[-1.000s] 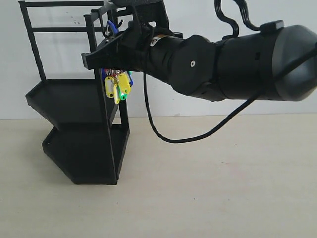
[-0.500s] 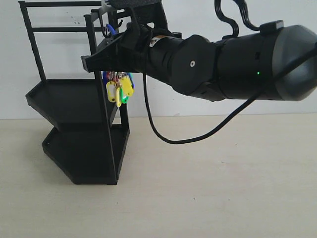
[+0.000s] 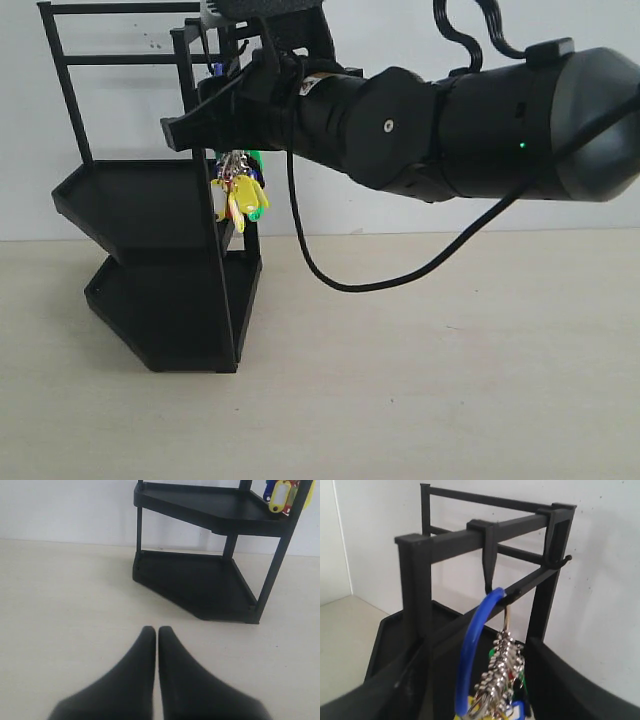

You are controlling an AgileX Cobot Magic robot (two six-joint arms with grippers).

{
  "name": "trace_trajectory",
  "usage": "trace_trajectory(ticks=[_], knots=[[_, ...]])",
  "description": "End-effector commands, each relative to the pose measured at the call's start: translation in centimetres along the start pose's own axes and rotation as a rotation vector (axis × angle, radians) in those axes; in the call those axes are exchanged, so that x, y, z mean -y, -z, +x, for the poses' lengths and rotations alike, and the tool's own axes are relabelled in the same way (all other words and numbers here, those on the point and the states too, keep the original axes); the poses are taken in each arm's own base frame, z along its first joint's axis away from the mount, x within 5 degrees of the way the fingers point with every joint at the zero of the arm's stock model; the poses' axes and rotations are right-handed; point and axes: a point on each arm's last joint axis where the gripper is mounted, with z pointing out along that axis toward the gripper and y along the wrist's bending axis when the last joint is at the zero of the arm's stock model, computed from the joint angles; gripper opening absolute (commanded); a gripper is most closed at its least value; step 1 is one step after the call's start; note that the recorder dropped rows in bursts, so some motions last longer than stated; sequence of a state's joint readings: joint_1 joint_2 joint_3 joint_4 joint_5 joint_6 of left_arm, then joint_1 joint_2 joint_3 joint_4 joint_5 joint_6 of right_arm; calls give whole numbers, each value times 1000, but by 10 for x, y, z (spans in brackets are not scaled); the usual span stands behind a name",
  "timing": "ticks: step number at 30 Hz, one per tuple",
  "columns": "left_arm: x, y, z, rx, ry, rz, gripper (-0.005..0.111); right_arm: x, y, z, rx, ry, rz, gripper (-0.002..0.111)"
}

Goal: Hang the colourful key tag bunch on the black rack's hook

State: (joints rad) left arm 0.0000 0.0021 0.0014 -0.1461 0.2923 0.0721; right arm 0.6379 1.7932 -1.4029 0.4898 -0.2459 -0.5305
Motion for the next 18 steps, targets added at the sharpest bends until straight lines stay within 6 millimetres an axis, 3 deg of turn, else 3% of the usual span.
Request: trace_trajectory(ticks=[1,11,18], knots=[[0,0,-1,11,-8,-1,4,-1,10,-13,-16,-26,-29,55],[0,0,-1,11,-8,-1,4,-4,41,-41,-72,-97,-121,55],[0,0,-1,11,-8,-1,4,-6,68,-38,-156,-164,-171,55]])
